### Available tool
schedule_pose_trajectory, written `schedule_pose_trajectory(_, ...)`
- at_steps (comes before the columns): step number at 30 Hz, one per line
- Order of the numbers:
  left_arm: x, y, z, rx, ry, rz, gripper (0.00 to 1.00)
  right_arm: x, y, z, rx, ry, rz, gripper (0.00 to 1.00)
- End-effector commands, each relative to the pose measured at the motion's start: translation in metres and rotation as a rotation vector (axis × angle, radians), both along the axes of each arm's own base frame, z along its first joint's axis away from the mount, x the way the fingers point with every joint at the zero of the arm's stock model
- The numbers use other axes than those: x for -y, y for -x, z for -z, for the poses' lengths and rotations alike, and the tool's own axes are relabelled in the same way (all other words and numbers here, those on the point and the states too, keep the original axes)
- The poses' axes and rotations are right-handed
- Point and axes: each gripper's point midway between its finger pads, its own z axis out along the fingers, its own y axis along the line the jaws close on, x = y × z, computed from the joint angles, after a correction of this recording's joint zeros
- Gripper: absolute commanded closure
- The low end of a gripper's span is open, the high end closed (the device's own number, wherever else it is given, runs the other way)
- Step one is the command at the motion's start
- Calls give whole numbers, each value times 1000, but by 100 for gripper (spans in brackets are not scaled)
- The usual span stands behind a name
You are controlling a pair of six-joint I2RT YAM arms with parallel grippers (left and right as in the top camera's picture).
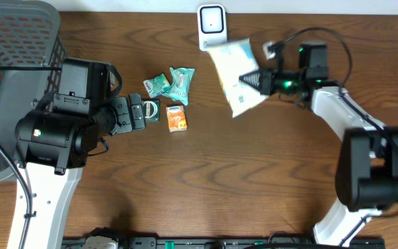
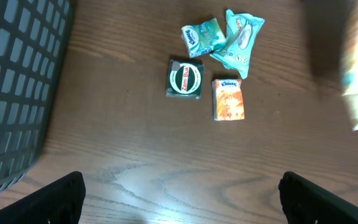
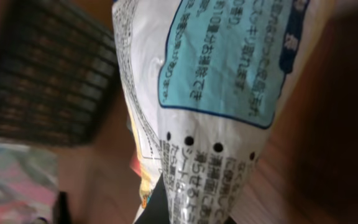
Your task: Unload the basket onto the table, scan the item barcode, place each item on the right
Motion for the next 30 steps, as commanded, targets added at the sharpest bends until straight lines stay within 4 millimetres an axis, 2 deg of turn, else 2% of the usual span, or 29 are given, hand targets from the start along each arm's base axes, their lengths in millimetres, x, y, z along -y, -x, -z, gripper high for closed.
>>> schedule_pose_trajectory(1, -1, -1, -4, 13, -6, -2, 3, -8, 19, -81, 46, -151, -66, 99)
schedule_pose_trajectory(5, -1, -1, -4, 13, -6, -2, 2, -10, 27, -120, 140, -164, -71, 99)
schedule_pose_trajectory(9, -1, -1, -4, 13, -6, -2, 2, -15, 36, -138, 190, -163, -81, 99)
schedule_pose_trajectory(17, -1, -1, -4, 13, -6, -2, 2, -19, 38, -139, 210, -157, -94, 99)
schedule_pose_trajectory(30, -1, -1, -4, 13, -6, -2, 2, -26, 30, -134, 229, -113, -43, 99)
